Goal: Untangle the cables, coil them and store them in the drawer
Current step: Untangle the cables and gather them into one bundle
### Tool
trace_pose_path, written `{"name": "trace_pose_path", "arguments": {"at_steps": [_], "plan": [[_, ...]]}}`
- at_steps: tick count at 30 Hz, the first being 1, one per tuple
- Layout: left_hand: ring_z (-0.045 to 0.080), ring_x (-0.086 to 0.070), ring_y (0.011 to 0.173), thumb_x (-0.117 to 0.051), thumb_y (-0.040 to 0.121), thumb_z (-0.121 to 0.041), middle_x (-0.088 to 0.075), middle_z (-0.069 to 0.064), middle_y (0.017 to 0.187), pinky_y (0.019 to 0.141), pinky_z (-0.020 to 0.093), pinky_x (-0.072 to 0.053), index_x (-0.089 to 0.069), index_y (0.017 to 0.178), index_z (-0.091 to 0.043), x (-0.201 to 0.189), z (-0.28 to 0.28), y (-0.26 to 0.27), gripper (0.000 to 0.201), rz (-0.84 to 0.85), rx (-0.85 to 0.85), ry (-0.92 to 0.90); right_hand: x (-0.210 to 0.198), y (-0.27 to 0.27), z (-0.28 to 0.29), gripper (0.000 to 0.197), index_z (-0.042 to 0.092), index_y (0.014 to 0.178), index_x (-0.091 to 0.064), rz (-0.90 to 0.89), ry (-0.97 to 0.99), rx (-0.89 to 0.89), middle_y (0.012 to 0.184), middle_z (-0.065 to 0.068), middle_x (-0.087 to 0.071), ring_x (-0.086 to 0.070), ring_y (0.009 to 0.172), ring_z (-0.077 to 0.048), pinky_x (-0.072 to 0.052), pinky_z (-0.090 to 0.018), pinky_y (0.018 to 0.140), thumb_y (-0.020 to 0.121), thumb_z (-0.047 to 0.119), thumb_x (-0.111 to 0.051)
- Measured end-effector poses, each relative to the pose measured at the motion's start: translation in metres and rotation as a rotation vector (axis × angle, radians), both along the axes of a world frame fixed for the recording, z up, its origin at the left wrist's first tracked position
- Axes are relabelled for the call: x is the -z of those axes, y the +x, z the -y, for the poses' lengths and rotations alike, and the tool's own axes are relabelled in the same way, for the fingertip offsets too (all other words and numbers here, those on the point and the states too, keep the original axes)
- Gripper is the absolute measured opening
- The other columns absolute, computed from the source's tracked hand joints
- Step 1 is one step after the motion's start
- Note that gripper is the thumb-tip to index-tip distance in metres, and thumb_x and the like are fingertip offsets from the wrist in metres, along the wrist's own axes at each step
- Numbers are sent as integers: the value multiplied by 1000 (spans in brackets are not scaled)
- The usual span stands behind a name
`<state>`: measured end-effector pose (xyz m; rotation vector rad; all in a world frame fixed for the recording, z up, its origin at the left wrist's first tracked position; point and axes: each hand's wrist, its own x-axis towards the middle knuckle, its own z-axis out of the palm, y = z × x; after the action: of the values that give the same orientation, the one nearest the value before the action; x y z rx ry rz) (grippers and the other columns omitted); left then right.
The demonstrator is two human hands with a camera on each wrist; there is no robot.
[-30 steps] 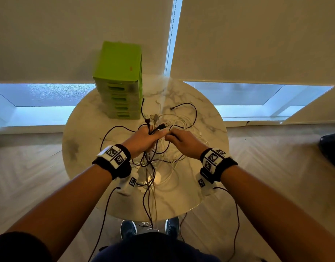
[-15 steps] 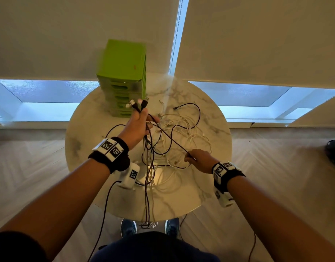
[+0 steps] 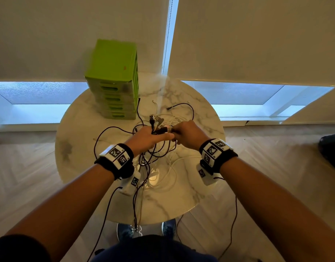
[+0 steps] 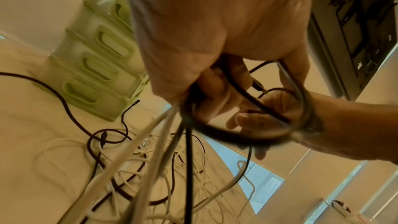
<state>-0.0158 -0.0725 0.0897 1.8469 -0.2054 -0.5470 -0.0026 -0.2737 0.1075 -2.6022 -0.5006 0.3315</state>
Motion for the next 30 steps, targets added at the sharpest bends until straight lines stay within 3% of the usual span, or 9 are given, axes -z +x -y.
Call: {"name": "trace_pose_path", "arguments": {"at_steps": [3, 5, 11, 15, 19, 23, 26, 28, 30], "plan": [[11, -39, 48, -70, 92, -40, -42, -3, 60, 49, 29, -32, -65, 79, -19, 0, -5, 4, 25, -24, -74, 90, 10, -2, 2, 21, 16, 91, -76, -61, 51, 34, 74, 5, -73, -64, 60, -1, -53, -23, 68, 98, 29, -61], [13, -39, 51, -61, 99, -30, -43, -1, 62, 52, 29, -33, -59, 80, -15, -1, -7, 5, 25, -5, -142, 106, 20, -7, 3, 18, 19, 96, -75, -142, 91, 15, 77, 8, -73, -63, 61, 5, -52, -18, 68, 98, 32, -62], [20, -34, 59, -44, 104, -40, -40, 4, 70, 57, 35, -28, -48, 83, -20, -15, -13, 5, 30, 18, -333, -56, 61, -29, 2, 6, 24, 97, -68, -398, 166, -17, 84, 14, -68, -60, 61, 9, -47, -10, 63, 98, 27, -64], [23, -37, 72, -41, 108, -31, -42, 10, 80, 65, 37, -32, -49, 87, -14, -21, -18, 4, 29, 94, -421, -107, 81, -27, 13, 12, 20, 107, -68, -353, 147, 27, 95, 11, -68, -59, 75, 9, -46, -19, 77, 101, 24, -59], [25, -44, 75, -42, 104, -35, -47, 12, 82, 69, 38, -36, -52, 83, -16, -24, -24, 6, 30, 85, -501, -219, 89, -21, 22, 17, 17, 112, -68, -313, 148, 64, 96, 7, -71, -58, 73, 14, -44, -21, 81, 102, 15, -54], [11, -44, 64, -39, 110, -27, -47, -1, 73, 58, 24, -39, -52, 92, -13, -27, -27, 9, 26, 72, -520, -209, 85, -14, 19, 21, 17, 116, -70, -252, 161, 139, 104, 4, -74, -65, 85, -3, -52, -28, 88, 103, 18, -54], [10, -38, 58, -40, 110, -25, -40, -3, 69, 52, 28, -33, -50, 106, -13, -19, -33, 14, 16, 38, -415, -163, 67, -9, 10, 24, 20, 119, -70, -184, 187, 141, 109, 6, -75, -70, 79, -10, -50, -10, 75, 104, 26, -53], [12, -39, 60, -47, 107, -25, -41, -1, 71, 54, 32, -33, -55, 114, -17, -10, -34, 13, 13, 18, -326, -76, 52, -5, -1, 25, 19, 121, -68, -136, 184, 82, 105, 8, -75, -64, 70, 4, -43, -2, 69, 105, 27, -52], [21, -44, 69, -54, 104, -25, -47, 6, 79, 62, 35, -37, -59, 109, -22, -2, -27, 6, 8, 21, -257, -26, 43, -1, -12, 26, 16, 122, -69, -69, 195, 20, 98, 9, -74, -60, 73, 10, -41, -2, 74, 105, 24, -51]]}}
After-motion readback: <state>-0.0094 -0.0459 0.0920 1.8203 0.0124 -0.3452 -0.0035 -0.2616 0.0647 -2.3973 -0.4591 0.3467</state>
